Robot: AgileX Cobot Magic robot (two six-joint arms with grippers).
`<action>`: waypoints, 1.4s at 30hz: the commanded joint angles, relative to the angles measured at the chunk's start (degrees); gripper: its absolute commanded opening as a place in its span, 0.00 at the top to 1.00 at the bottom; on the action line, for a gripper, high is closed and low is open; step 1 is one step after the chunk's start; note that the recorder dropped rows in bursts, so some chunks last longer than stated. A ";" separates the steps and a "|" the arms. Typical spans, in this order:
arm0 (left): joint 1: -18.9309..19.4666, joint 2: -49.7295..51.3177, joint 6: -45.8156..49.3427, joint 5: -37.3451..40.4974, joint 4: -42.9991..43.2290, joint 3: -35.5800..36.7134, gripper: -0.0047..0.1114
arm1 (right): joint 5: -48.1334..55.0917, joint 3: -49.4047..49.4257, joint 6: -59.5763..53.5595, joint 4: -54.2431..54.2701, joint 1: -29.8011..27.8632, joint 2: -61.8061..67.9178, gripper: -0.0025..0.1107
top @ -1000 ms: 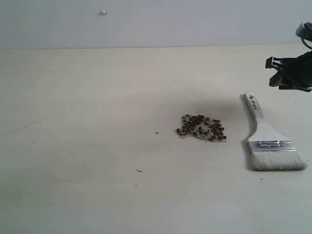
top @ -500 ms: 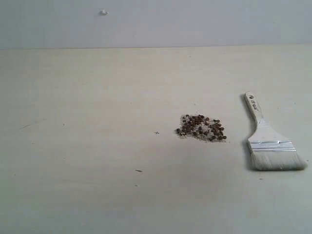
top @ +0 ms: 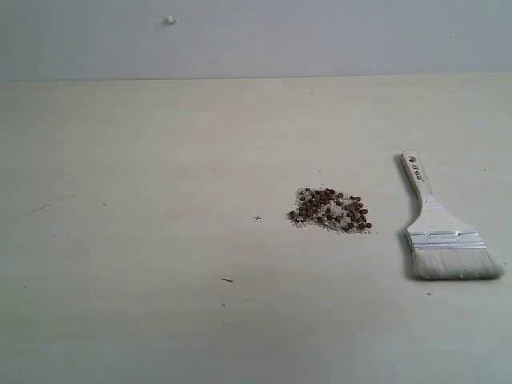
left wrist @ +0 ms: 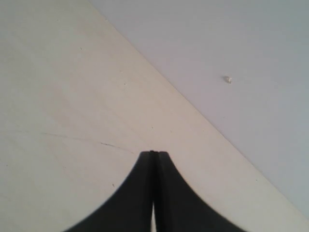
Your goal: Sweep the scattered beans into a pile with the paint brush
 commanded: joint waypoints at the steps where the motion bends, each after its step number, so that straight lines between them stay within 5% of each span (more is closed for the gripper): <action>1: -0.11 -0.37 0.44 -0.04 -0.30 0.14 0.96 | -0.52 0.32 0.23 -0.11 0.06 -1.55 0.98; 28: -0.11 -0.37 0.44 -0.04 -0.30 0.14 0.96 | -1.07 0.32 0.11 -0.33 0.06 -1.54 0.98; 35: -0.11 -0.37 0.44 -0.04 -0.30 0.14 0.96 | 2.89 3.59 -1.44 -4.23 0.06 -15.28 0.98; 42: -0.11 -0.37 0.44 -0.04 -0.30 0.14 0.96 | -9.16 17.74 -0.73 -3.37 0.06 -34.62 0.98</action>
